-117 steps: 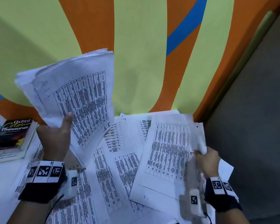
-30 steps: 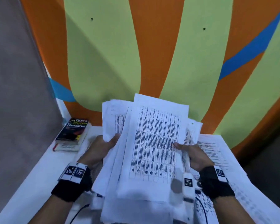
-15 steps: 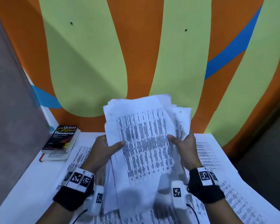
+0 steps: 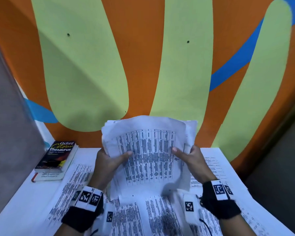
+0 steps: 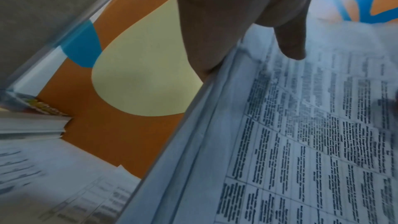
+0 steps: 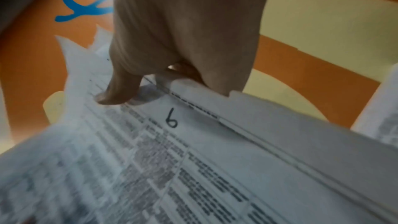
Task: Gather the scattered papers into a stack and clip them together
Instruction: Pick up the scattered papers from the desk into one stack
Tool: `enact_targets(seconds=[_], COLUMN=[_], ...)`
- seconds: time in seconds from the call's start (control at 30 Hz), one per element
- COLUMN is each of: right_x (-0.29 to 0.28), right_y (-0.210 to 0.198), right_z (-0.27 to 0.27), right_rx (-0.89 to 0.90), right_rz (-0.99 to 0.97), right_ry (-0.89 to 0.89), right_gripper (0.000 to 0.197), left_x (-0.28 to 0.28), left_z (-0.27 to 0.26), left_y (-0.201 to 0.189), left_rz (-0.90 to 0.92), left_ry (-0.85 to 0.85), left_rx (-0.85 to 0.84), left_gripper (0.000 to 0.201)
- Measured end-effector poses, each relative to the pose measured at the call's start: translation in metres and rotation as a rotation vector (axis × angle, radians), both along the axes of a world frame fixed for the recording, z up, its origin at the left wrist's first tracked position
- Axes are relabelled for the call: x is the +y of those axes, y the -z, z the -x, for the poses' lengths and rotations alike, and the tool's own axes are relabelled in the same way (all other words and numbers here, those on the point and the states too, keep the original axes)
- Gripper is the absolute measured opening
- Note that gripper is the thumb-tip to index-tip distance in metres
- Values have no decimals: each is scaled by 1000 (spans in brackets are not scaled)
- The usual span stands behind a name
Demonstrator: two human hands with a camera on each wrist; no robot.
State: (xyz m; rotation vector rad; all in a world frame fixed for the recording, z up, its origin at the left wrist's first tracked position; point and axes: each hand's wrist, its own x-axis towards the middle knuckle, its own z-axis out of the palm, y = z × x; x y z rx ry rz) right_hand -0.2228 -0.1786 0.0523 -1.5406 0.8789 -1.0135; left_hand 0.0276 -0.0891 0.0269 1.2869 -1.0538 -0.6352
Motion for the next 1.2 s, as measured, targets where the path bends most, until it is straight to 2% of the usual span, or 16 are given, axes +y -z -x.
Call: enact_targets(seconds=[0.1, 0.13, 0.2, 0.23, 0.3, 0.37, 0.43, 0.53, 0.63, 0.73, 0.87, 0.97, 1.03, 1.1, 1.17, 1.2], right_x=[-5, -8, -16, -16, -13, -10, -9, -12, -7, -4, -10, -14, -18, -20, -19, -17], right_y=[-3, -4, 4, 5, 14, 18, 14, 5, 0, -13, -30, -26, -10, 10, 20, 18], right_z=[-10, -9, -4, -2, -6, -15, -21, -16, -12, -16, -25, -18, -12, -13, -18, -20], right_rx=[13, -11, -73, -64, 44, 126, 91, -39, -112, -44, 187, 19, -148, -140, -64, -58], right_rz=[45, 61, 65, 54, 76, 144, 188, 214, 244, 519, 831, 647, 337, 93, 105, 150], right_ry=[27, 44, 82, 89, 38, 1, 41, 96, 193, 279, 292, 358, 303, 189, 205, 219], right_gripper=[80, 83, 60, 51, 45, 44, 43, 43, 75, 90, 54, 46, 64, 57, 37, 33], left_x=[-8, -9, -7, -6, -7, -15, -21, -21, -16, -18, -23, -24, -22, -21, -23, -23], left_z=[7, 7, 5, 4, 5, 6, 6, 4, 13, 23, 23, 17, 18, 23, 27, 29], left_y=[-1, -2, -1, 1, 6, 11, 7, -9, -22, -24, -24, -19, -14, -13, -19, -25], left_rz=[-11, 8, 26, 10, -23, -48, -37, -29, 39, 99, 62, 23, 4, 14, 55, 79], left_ry=[-30, -54, -69, -65, -62, -106, -154, -200, -159, -170, -167, -164, -169, -180, -211, -232], left_rx=[16, 22, 58, 83, 91, 64, 113, 100, 66, 67, 34, 19, -8, -16, -37, -64], left_gripper=[45, 44, 41, 54, 81, 89, 89, 58, 25, 49, 57, 42, 52, 36, 12, 11])
